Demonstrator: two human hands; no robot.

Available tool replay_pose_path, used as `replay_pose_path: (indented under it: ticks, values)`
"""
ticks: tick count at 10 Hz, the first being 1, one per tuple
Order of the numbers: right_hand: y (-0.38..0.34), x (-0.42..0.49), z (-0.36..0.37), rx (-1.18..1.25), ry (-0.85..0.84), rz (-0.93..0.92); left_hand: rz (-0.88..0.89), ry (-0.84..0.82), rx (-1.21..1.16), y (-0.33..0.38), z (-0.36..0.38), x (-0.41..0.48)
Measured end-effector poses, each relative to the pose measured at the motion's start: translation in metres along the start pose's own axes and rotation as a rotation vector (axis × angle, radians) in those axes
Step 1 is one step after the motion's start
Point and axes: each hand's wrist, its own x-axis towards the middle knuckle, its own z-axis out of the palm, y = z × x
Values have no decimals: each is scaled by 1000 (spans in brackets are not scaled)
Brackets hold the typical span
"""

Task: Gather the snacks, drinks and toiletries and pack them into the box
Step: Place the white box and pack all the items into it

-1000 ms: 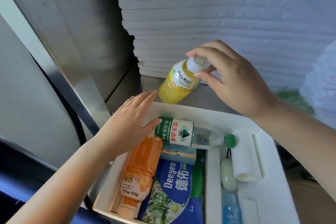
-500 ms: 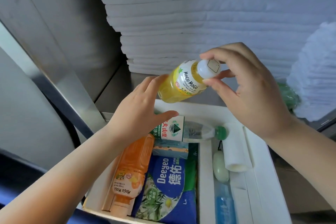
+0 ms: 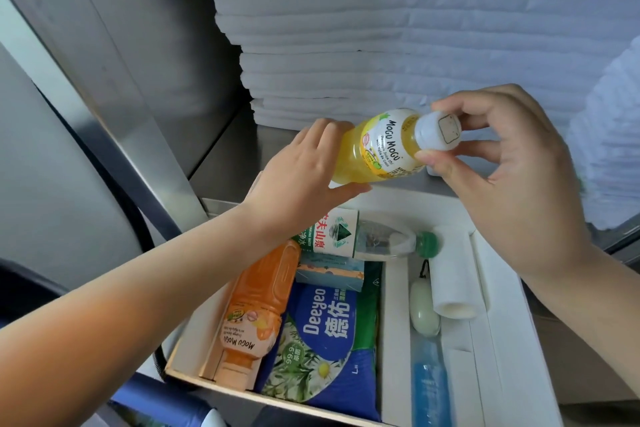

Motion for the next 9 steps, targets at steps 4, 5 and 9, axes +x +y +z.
replay_pose_path:
  ticks: [4,5,9]
  values:
    - [3,-14,-27,43,-438,-1,55,-205,-237,-27,-25,3]
    - [5,-19,-27,225,-564,47,116,-285,-300,-31,-33,2]
    - [-2,-22,-14,-83,-898,-272,219,-633,-425,-18,-36,-21]
